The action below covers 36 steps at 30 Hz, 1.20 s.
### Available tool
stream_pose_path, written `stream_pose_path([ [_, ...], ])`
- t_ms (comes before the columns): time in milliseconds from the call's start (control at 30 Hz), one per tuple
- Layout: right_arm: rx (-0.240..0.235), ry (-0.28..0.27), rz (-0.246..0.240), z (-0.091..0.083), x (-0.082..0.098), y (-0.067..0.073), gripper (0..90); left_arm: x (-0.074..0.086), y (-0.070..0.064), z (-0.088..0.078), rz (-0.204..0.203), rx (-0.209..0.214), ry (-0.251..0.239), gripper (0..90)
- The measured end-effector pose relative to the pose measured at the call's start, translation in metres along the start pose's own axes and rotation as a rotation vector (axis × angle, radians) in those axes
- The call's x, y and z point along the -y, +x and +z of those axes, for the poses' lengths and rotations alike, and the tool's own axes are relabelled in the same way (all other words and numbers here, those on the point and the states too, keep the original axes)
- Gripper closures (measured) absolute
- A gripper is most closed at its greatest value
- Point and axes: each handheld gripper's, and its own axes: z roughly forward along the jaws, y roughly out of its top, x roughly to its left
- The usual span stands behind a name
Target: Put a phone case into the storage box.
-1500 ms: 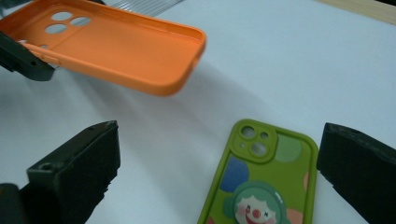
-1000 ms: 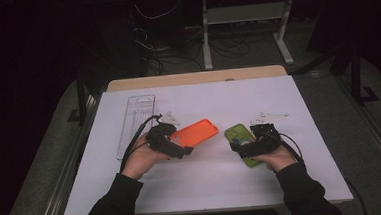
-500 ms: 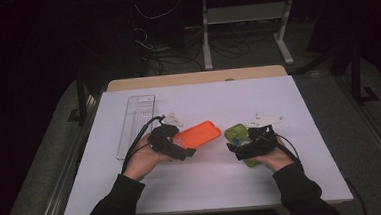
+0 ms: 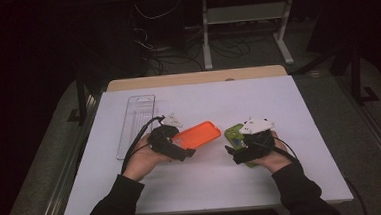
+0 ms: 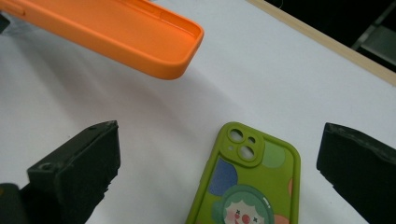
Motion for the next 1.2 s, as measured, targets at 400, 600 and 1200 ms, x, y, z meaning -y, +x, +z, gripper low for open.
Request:
stream_pose_path([
  [400,0.035,-0.021,-0.149,0.001,-0.004,0.011,0.0,0.001,0.001,0.0,-0.007,0.007,-0.012,15.8],
  [600,0.053,-0.015,-0.24,0.004,-0.005,0.02,0.0,0.001,0.002,0.001,-0.008,0.007,-0.016,15.8],
  [1200,0.193,-0.023,-0.533,0.01,-0.015,0.034,0.0,0.001,0.005,0.003,-0.011,0.005,-0.019,15.8],
])
